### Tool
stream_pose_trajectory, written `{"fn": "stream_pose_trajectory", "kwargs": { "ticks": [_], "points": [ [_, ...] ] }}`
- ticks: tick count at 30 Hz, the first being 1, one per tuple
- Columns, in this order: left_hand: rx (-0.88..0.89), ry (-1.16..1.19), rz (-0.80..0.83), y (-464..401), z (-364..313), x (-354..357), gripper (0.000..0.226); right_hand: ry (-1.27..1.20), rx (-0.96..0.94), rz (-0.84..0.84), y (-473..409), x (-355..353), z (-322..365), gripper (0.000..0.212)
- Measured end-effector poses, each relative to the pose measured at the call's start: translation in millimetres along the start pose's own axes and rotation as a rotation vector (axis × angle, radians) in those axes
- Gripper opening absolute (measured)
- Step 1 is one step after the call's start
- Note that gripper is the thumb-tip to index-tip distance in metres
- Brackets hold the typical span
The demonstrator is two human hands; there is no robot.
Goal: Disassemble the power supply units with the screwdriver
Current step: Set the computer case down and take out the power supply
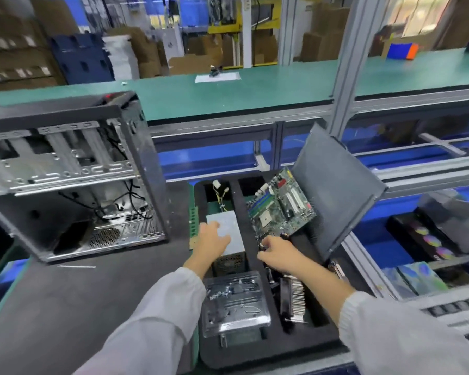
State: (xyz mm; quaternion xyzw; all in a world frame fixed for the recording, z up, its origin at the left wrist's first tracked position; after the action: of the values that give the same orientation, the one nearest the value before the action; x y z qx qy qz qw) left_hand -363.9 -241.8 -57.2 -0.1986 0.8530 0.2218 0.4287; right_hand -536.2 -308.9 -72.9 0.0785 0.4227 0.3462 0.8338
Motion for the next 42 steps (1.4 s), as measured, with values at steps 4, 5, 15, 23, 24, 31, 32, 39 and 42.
{"fn": "stream_pose_trajectory", "kwargs": {
  "ticks": [4, 5, 15, 23, 24, 31, 32, 39, 42],
  "points": [
    [-0.164, 0.129, 0.075, -10, 31, -2, 0.067, -0.008, -0.012, -0.010, -37, 52, 45, 0.093],
    [-0.196, 0.266, 0.117, -10, 36, -3, 0.066, -0.021, 0.014, -0.059, -44, 61, 53, 0.101],
    [-0.244, 0.624, 0.039, 10, 106, -33, 0.051, 0.319, 0.117, -0.287, -87, 82, 84, 0.115],
    [-0.161, 0.654, 0.201, -11, 118, -59, 0.035, 0.395, 0.097, -0.398, -75, 34, 122, 0.093],
    [-0.154, 0.675, 0.224, -12, 117, -62, 0.037, 0.412, 0.084, -0.418, -67, 25, 134, 0.087],
    [-0.235, 1.008, 0.420, -21, 99, -70, 0.062, 0.313, 0.042, -0.606, 12, -18, 191, 0.076],
    [-0.256, 1.051, 0.443, -19, 97, -69, 0.067, 0.254, 0.031, -0.633, 25, -23, 194, 0.075],
    [-0.113, 1.425, 0.848, 9, 99, -85, 0.082, -0.879, 0.013, -0.347, 76, -22, 170, 0.044],
    [-0.032, 1.466, 0.804, 20, 101, -103, 0.073, -1.027, 0.073, -0.206, 75, 2, 154, 0.045]
  ]
}}
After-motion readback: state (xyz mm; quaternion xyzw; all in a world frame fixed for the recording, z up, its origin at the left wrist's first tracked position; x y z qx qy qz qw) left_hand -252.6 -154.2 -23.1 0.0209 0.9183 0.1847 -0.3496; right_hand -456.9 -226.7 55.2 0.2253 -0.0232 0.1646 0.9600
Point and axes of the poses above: each hand's wrist, its own y-axis away from the middle knuckle, its own x-axis out of the palm, z = x × y, the point moved 2 cm from there along -y, towards the middle knuckle, and after that the axes turned 3 degrees about -y, right-handed, at the moved point
